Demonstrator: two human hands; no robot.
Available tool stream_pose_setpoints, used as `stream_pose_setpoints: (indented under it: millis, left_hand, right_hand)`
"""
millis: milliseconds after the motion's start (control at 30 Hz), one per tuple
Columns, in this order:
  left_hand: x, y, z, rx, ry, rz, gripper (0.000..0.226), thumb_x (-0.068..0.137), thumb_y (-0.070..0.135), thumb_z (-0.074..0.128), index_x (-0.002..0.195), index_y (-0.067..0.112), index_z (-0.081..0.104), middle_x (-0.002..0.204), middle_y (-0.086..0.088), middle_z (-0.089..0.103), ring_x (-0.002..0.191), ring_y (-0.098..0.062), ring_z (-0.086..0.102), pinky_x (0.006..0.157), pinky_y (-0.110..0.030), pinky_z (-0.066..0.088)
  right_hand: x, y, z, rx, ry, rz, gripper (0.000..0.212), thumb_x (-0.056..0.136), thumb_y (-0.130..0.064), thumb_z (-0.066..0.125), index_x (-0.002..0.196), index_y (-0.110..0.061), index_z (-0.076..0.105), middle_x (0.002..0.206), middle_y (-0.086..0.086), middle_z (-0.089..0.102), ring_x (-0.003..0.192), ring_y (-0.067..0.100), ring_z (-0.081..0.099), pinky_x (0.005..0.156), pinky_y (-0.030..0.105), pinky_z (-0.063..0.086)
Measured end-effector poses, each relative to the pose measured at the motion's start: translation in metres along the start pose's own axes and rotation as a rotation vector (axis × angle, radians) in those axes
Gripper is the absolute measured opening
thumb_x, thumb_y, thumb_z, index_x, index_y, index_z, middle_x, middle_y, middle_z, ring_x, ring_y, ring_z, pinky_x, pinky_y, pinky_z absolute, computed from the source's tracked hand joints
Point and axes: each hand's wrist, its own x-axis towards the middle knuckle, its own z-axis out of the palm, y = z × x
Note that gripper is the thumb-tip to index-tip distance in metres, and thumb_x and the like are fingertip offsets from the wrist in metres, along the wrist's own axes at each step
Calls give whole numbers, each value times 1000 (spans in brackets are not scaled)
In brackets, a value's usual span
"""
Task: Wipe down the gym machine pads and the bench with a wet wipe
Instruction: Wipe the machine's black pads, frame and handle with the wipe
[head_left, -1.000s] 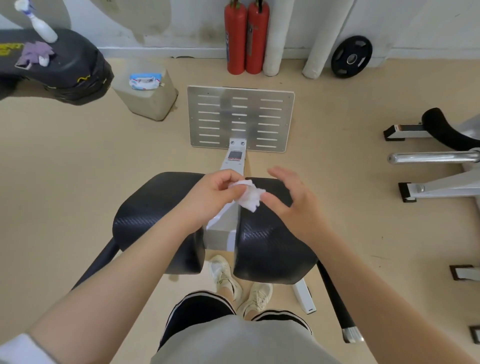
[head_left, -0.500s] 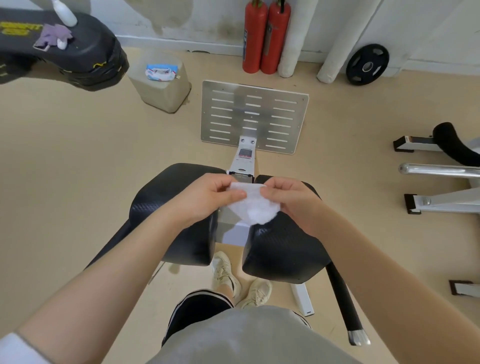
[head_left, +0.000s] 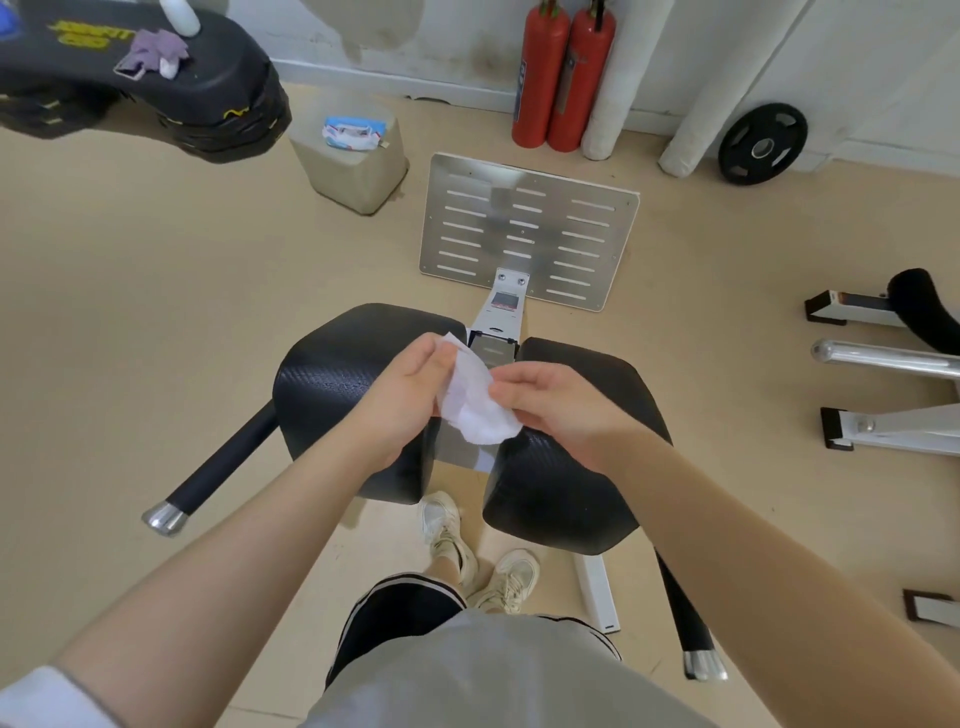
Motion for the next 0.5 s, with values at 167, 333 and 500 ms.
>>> stream_pose_setpoints:
  millis: [167,333,500]
  left_hand:
    - [-12,-4,0,-19,-129,26,15,86,12,61,100,14,56,94,-2,65,83,-11,65,68,-21,54]
    - [-12,-9,6,-21,-27,-86,10,84,3,62,90,11,60,83,-4,65,78,-13,68,77,-29,58]
    - [-3,-8,3,-495,38,-201,17,92,-3,45,92,6,58,91,-12,63,80,-17,62,67,-19,56]
  right_hand:
    - [-4,1,-5,100,-25,-93,8,94,-14,51,90,-14,58,89,5,60,85,19,59,83,34,51]
    - [-14,-1,-16,-194,209,-300,13,95,-12,47,87,-22,52,75,-4,58,58,4,54,55,14,45]
    - [-23,2,-3,-742,145,-571,19,90,-8,51,105,-7,64,106,1,56,100,19,54,82,17,42]
